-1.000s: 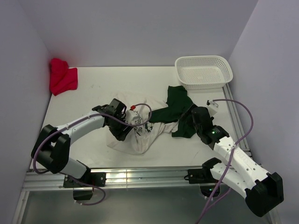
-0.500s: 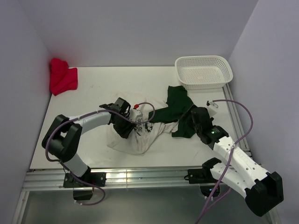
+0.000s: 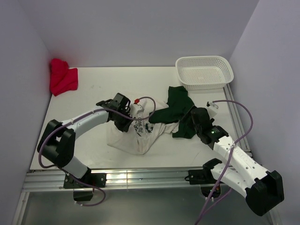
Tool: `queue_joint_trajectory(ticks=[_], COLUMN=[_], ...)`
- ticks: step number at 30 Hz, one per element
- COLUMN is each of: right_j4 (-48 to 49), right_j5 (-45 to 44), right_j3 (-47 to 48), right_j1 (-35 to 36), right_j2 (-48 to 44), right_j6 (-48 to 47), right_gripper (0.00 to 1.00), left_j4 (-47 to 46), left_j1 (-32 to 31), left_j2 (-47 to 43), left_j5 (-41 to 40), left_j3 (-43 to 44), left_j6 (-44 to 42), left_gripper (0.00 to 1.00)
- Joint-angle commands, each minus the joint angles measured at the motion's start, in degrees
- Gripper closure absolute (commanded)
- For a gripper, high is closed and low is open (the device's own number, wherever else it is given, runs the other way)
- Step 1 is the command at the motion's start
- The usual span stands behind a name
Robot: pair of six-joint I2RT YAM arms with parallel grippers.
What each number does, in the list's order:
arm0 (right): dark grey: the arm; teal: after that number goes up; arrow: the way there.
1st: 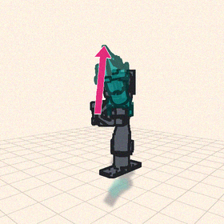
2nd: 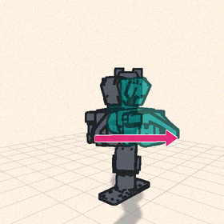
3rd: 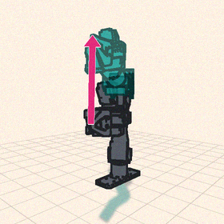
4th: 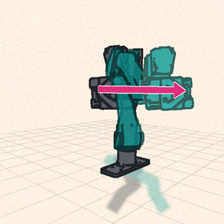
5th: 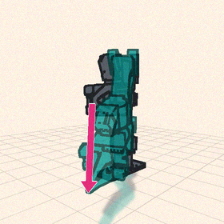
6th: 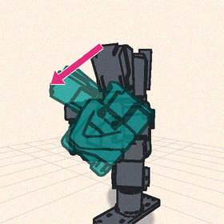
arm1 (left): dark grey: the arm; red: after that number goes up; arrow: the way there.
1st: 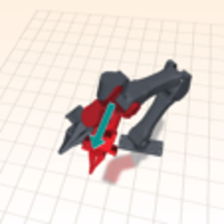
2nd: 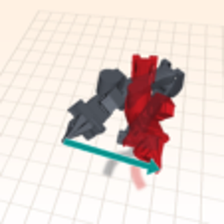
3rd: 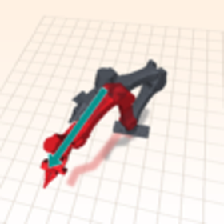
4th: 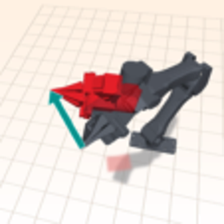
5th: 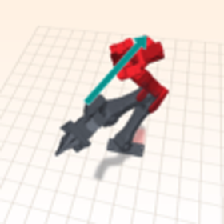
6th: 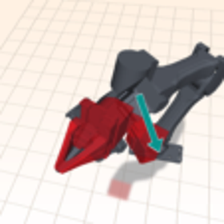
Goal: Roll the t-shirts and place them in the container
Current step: Flatten the tshirt
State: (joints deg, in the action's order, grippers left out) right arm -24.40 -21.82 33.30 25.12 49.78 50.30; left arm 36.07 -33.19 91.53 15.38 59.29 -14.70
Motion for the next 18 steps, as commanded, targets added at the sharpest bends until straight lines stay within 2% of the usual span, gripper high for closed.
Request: queue_joint_trajectory(ticks=[1,7,12,15,18], right_j4=[-1.4,-5.8,-8.6,-6.5,-3.6], right_j5=[-2.2,-3.1,-3.9,-1.2,1.3], right_j3=[0.9,2.4,2.1,0.1,-1.7], right_j1=[-0.3,-0.3,-0.9,-3.4,-6.7], right_j2=[1.2,4.8,7.8,8.7,8.5], right_j6=[0.4,1.5,4.2,3.9,3.7], right_gripper=[0.11,0.11,0.13,0.21,0.40], left_j4=[3.1,5.3,6.0,6.6,7.2], left_j1=[-0.3,0.2,4.0,6.8,9.0], left_j2=[-5.6,-11.4,-12.5,-12.1,-12.2], left_j5=[1.0,-4.7,-7.9,-7.0,-6.2], left_j3=[3.3,5.0,6.8,7.9,8.6], left_j6=[0.4,1.2,1.4,0.9,0.6], left_gripper=[1.00,1.00,1.00,1.00,1.00])
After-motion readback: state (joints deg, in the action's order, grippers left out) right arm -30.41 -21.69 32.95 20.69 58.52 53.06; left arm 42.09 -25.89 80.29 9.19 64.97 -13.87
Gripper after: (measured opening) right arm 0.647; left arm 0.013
